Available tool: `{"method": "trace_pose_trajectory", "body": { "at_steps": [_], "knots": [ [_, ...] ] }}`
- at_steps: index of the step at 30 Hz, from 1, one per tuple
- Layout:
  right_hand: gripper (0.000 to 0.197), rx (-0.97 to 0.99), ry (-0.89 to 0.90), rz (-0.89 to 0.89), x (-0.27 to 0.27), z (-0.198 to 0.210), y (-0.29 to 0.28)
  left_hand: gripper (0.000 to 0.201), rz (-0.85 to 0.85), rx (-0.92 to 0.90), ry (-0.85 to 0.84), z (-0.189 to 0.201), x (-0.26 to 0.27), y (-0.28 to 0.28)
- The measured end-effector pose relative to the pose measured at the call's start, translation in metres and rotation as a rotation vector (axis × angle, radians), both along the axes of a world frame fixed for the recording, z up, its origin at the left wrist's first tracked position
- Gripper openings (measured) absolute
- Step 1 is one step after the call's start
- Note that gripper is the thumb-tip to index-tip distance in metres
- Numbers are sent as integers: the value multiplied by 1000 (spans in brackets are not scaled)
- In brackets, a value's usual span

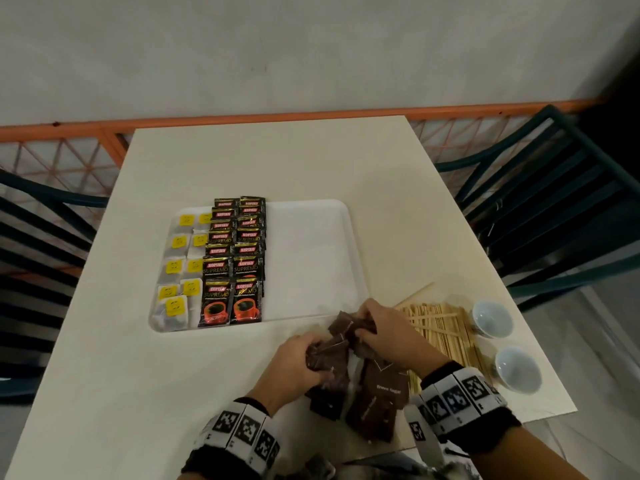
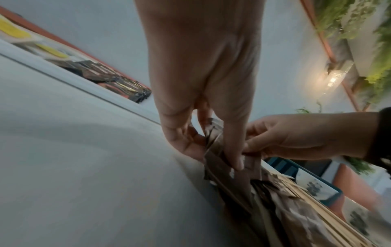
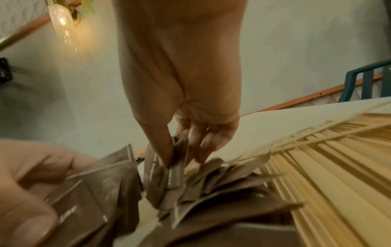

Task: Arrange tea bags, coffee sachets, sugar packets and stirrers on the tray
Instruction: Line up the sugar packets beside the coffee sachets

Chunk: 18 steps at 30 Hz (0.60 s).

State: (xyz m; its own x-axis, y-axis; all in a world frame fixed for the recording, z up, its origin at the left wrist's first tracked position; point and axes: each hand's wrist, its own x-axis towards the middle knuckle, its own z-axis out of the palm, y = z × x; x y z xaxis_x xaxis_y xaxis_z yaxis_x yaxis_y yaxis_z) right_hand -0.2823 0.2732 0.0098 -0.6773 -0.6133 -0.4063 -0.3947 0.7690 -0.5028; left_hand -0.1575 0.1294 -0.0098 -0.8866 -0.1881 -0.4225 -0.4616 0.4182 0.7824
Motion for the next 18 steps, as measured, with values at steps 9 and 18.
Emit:
{"method": "trace_pose_trajectory", "body": {
  "at_steps": [9,18],
  "knots": [
    [24,-406,-283,-306,0,20,8,30,324,404,44,10,19,-33],
    [29,-490,-671,-126,34,35,-39,43,521,888,302,31,20,-39]
  ]
}}
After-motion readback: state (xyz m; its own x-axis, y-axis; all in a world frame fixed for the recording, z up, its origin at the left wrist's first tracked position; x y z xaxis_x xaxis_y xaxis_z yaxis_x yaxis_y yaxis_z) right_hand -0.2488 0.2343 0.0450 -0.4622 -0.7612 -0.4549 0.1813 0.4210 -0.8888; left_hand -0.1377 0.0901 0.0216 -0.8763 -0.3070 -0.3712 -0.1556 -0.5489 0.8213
